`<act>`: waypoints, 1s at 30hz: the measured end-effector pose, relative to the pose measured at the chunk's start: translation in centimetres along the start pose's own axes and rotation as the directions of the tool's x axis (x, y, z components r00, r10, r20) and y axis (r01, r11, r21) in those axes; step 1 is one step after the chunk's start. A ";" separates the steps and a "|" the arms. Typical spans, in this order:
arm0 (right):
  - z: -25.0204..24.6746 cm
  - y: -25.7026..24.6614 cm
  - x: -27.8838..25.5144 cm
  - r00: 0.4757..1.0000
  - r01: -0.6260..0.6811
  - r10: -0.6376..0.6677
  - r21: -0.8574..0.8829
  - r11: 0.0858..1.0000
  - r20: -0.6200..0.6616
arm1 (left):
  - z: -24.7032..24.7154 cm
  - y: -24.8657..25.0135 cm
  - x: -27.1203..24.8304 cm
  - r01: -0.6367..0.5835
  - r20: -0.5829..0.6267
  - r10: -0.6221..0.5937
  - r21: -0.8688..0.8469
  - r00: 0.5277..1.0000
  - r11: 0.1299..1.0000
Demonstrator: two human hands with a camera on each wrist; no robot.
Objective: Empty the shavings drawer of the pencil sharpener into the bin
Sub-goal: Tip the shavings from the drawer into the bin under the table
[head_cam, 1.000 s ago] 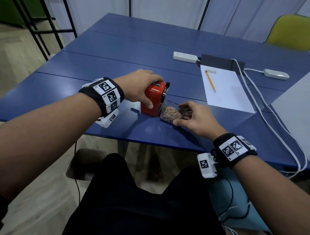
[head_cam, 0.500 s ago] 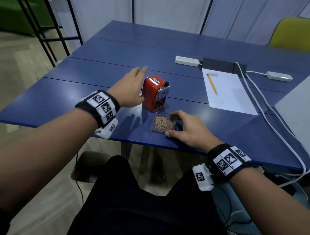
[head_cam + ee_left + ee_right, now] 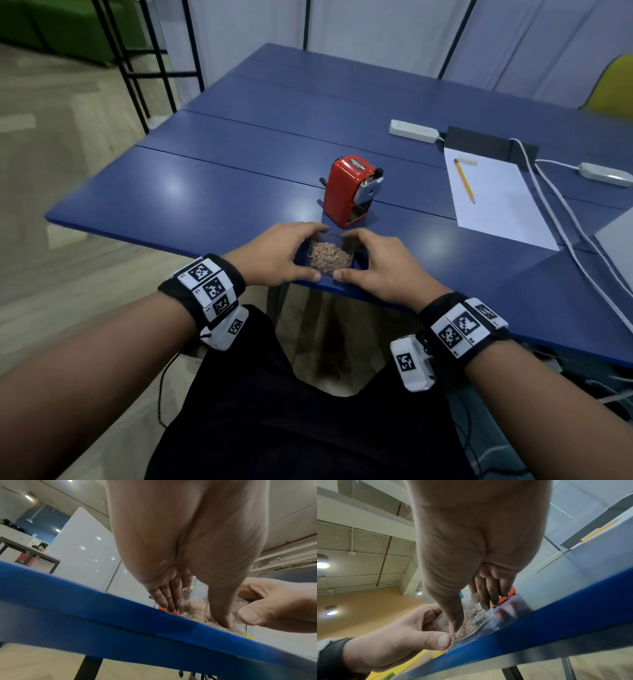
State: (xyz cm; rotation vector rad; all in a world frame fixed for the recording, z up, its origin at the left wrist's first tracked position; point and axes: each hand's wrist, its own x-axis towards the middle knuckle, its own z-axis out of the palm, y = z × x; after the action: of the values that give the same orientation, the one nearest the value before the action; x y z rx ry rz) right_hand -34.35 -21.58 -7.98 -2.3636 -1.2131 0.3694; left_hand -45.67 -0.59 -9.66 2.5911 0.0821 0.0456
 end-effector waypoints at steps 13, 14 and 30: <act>3.3 -6.4 1.7 0.981 0.170 -0.182 0.154 0.973 0.062 | -4.6 -3.4 -8.7 0.093 -0.139 -0.091 0.011 0.986 0.996; 3.6 -6.8 1.8 0.980 0.160 -0.180 0.208 0.965 0.080 | -5.0 -3.7 -9.5 0.108 -0.142 -0.105 0.014 0.984 0.994; 8.2 -8.5 2.3 0.843 -0.272 -0.150 0.649 0.710 0.517 | -3.7 -5.8 -15.3 0.163 -0.117 -0.157 0.041 0.981 0.986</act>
State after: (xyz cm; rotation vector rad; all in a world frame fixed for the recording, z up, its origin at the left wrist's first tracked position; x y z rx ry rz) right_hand -42.44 -13.16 -10.77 -1.6407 -0.9395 1.3467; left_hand -61.35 5.26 -9.76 2.6221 0.3370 0.1337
